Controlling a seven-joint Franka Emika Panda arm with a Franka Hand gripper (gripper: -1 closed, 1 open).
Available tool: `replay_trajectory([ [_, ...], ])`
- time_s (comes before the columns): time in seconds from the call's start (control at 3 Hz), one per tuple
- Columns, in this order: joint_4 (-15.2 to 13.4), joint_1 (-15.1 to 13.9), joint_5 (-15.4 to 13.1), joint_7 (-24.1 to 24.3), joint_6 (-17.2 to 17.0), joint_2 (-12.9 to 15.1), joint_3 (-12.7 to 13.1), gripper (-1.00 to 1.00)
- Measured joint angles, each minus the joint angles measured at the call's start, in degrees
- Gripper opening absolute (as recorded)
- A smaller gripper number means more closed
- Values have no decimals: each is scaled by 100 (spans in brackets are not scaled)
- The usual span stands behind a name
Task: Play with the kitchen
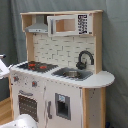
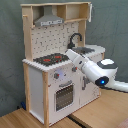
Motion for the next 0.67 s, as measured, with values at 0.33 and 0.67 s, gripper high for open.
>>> replay_trajectory([
  [0.33,-242,80,6,-174,475,39,206,100],
  [0.67,-476,262,0,-426,774,30,549,100],
])
